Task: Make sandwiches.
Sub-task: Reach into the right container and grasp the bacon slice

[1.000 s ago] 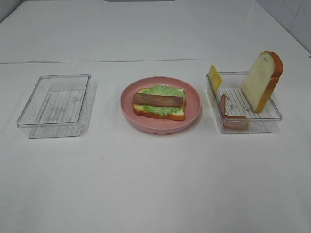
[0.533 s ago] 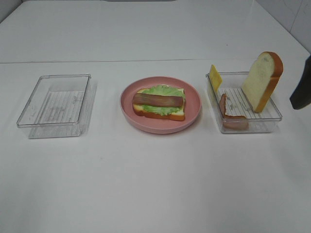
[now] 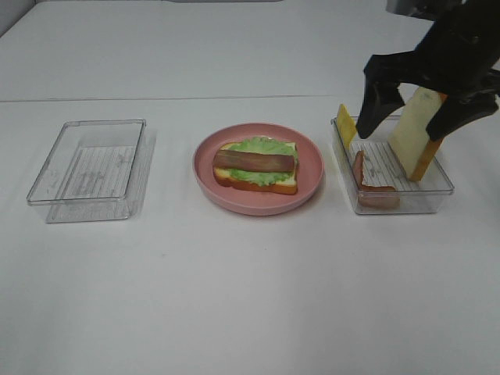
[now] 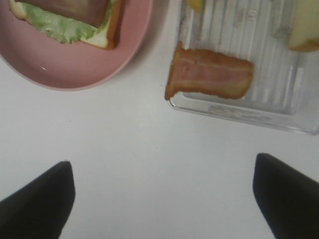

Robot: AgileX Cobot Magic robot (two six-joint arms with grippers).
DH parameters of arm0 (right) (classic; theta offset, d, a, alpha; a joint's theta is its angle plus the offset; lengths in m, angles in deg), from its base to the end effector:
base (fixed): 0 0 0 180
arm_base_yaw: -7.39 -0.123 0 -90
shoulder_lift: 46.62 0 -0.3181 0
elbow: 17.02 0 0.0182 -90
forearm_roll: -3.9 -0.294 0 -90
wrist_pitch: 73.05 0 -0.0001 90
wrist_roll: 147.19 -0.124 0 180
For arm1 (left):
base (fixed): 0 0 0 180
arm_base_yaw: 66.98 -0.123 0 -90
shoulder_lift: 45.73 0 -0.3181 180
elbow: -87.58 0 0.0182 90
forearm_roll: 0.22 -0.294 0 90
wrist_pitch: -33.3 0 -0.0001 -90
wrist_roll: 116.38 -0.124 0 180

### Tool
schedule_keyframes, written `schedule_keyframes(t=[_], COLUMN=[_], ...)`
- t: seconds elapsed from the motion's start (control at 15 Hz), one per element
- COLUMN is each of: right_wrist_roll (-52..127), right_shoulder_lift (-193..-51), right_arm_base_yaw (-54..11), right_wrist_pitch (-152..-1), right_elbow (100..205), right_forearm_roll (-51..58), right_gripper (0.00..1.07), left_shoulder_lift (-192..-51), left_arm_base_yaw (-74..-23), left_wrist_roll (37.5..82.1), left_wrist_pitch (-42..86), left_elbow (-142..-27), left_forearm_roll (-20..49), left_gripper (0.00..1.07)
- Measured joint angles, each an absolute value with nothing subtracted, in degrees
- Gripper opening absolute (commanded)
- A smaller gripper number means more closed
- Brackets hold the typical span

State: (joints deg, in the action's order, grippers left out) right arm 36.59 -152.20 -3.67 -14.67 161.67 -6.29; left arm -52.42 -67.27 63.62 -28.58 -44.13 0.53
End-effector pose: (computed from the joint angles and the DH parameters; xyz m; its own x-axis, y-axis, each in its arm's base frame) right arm 0.3929 0.0958 0.2431 -0.9534 -0.1582 -0.2570 -0.2017 0.9675 0.1527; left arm 0.0250 -0.0013 0.2876 -0.4518 -0.0085 -0.8921 0.0025 0.9999 -0.0107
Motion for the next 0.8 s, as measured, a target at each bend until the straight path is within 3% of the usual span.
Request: schedule_keyframes(t=[0.27, 0.8], right_wrist_roll=[36.4, 36.2], right_shoulder_lift=[-161.9, -171.2], right_arm_base_yaw=[-4.8, -4.8], right_wrist_pitch=[-15.7, -20.5], right_elbow=[168.9, 169.5], right_forearm_roll=[-8.0, -9.2], right_gripper=[0.94, 0.94], left_shoulder_lift=[-52.4, -52.4], left_arm_base_yaw=[-67.3, -67.3], left_wrist_roll=[63.6, 63.6], left_wrist_pitch=[-28.6, -28.6], left_elbow=[-44.1, -44.1], left_forearm_roll=[0.5, 0.5], left_gripper=[1.00, 1.00])
